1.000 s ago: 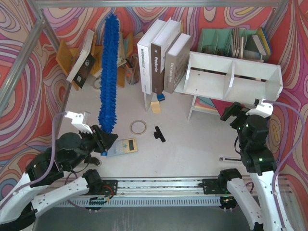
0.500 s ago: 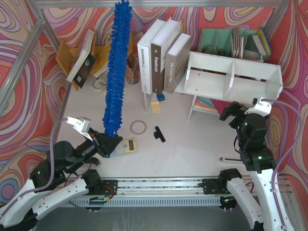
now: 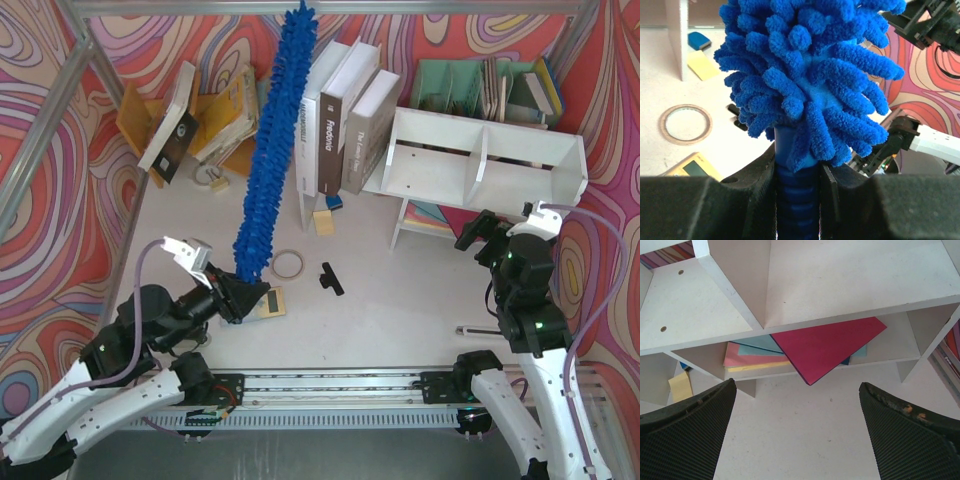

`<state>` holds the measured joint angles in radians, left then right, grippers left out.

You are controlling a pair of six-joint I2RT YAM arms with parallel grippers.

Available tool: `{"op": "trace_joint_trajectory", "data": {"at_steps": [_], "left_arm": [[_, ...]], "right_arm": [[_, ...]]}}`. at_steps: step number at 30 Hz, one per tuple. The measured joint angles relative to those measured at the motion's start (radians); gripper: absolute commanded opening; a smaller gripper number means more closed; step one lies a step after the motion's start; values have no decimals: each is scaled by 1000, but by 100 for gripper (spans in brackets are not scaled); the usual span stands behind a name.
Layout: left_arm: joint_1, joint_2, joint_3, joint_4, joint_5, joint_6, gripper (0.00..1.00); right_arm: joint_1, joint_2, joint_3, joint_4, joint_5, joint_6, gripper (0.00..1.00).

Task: Dust the bookshelf with a duster

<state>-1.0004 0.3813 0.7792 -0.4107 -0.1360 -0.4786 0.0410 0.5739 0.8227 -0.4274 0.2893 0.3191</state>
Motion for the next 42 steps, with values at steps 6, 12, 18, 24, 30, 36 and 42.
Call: {"op": "trace_joint_trajectory", "data": {"at_steps": [6,12,18,24,30,36,42], "left_arm": [[0,-31,5,-22,-83,3,0],[0,-4,-19,-36,-112,-42,0],[0,26,-109,-37,-121,-113,0],[0,36,-171,-39,-138,-168,0],[0,49,-211,-50,-172,-214,0],[0,11,-143,-125,-257,-216,0],[0,42,108,-173,-304,-156,0]], "right_arm": [[0,0,0,0,-3,0,99],[0,0,0,0,-3,0,99],[0,0,0,0,-10,0,99],[0,0,0,0,-15,0,99],[0,0,0,0,-18,0,99],[0,-3,0,0,-21,1,99],[0,5,24,-11,-36,19,99]]}}
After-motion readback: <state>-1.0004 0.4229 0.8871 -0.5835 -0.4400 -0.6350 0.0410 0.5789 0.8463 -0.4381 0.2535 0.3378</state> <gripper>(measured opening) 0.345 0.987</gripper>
